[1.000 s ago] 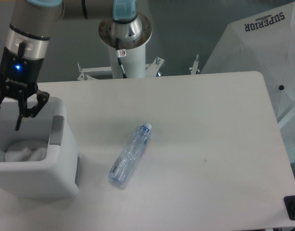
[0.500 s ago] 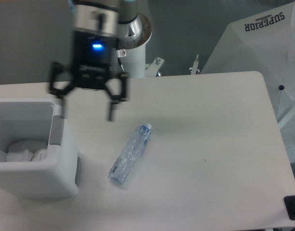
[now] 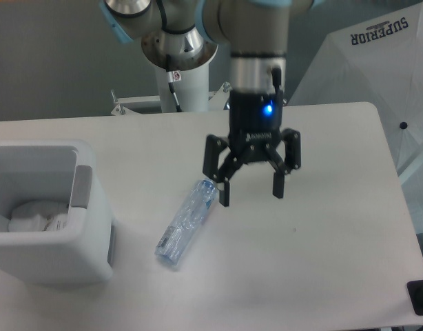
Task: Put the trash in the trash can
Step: 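Move the open gripper up and over the clear water bottle, then lower the gripper around the bottle and close on it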
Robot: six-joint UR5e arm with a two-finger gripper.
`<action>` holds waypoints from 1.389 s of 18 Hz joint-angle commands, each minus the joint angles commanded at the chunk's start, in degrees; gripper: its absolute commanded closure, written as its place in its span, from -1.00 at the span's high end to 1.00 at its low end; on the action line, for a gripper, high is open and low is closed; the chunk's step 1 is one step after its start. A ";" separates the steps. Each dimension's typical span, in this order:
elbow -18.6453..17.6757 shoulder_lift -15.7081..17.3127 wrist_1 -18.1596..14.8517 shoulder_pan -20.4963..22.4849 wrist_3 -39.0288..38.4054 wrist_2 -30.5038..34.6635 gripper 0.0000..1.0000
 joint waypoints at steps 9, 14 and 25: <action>-2.39 -8.08 -3.25 -9.39 14.99 9.59 1.00; -1.24 -12.74 -3.17 -13.62 14.99 10.22 1.00; -0.54 -17.15 -2.90 -17.49 14.90 12.06 1.00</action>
